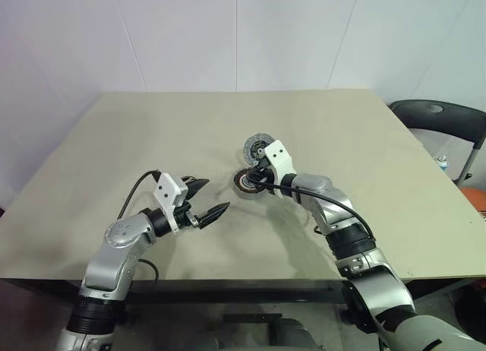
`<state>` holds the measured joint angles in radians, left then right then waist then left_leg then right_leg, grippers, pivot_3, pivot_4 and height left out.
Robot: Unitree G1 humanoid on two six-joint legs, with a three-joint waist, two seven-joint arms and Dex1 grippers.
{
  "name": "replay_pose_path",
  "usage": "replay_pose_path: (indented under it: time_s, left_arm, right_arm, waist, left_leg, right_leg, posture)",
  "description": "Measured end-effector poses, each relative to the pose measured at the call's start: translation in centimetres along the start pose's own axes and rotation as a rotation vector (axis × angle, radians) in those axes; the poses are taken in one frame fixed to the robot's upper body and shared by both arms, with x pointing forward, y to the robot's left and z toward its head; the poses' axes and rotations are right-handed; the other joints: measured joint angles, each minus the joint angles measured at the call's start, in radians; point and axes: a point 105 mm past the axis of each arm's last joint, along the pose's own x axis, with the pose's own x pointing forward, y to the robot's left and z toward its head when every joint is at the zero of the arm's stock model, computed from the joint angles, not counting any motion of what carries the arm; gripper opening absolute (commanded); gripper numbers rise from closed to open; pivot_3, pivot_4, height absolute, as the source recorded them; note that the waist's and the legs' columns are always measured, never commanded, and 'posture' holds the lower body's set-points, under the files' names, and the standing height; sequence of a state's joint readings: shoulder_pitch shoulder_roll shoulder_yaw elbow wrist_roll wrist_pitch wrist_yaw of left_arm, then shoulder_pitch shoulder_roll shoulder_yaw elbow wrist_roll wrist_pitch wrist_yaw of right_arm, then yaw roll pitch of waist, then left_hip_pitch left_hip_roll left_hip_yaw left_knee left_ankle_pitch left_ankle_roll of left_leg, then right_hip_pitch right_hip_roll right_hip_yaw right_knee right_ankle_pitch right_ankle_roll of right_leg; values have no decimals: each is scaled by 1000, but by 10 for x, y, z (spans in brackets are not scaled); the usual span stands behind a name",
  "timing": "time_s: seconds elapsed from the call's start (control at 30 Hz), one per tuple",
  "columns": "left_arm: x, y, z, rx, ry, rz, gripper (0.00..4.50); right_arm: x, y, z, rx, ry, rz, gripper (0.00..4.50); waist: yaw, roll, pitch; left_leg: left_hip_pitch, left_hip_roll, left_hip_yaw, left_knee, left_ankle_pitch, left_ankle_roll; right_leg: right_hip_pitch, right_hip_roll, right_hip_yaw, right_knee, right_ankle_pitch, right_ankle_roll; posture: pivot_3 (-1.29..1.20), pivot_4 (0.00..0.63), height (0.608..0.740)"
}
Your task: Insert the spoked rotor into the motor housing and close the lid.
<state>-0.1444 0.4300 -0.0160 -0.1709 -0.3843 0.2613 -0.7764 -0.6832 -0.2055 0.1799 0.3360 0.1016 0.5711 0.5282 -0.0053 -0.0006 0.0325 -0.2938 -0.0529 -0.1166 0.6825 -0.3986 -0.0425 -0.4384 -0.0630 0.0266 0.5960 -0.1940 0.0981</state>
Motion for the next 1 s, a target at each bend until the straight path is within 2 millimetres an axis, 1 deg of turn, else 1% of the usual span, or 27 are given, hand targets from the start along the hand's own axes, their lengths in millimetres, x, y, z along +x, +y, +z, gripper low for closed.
replay_pose_path:
  time_s: [0.07,0.2,0.3,0.4,0.57,0.63,0.8,1.0]
  left_arm:
    - [0,0,1,-1,2,3,4500]
    - [1,-2,5,-1,-1,7,4500]
    - [1,-1,6,-2,-3,12,4500]
    - [1,-1,6,-1,-3,14,4500]
    - [0,-1,5,-3,-2,13,4500]
    - [0,-1,5,-4,-1,14,4500]
    - [-2,-2,1,-10,3,17,4500]
    - [-3,-1,-1,-9,1,17,4500]
  right_arm:
    - [3,-2,-2,-7,8,-18,664]
    - [9,-11,-16,-18,60,-76,664]
    - [14,-9,-19,0,62,-80,664]
    - [20,-3,-17,8,54,-74,664]
    - [28,3,-2,-4,13,-67,664]
    - [29,5,0,-7,3,-62,664]
    - [29,2,-5,-16,24,-71,664]
    - [29,1,-6,-29,35,-61,664]
  waist:
    - [-6,0,0]
    - [-15,0,0]
    - [-17,0,0]
    - [-16,0,0]
    - [-17,1,0]
    - [-16,1,0]
    - [-17,1,0]
    - [-20,1,0]
  left_leg:
    - [0,0,0,0,0,0]
    - [0,0,0,0,0,0]
    - [0,0,0,0,0,0]
    - [0,0,0,0,0,0]
    - [0,0,0,0,0,0]
    - [0,0,0,0,0,0]
    - [0,0,0,0,0,0]
    - [0,0,0,0,0,0]
  right_leg:
    - [0,0,0,0,0,0]
    - [-1,0,1,1,0,0]
    - [-1,0,1,1,0,0]
    - [-1,0,1,1,0,0]
    - [-1,0,1,1,0,0]
    - [-1,0,1,1,0,0]
    - [-1,0,1,2,0,0]
    - [-1,0,1,2,0,0]
  posture:
    - [0,0,740]
    - [0,0,740]
    - [0,0,740]
    - [0,0,740]
    - [0,0,740]
    - [0,0,740]
    - [0,0,740]
    - [0,0,740]
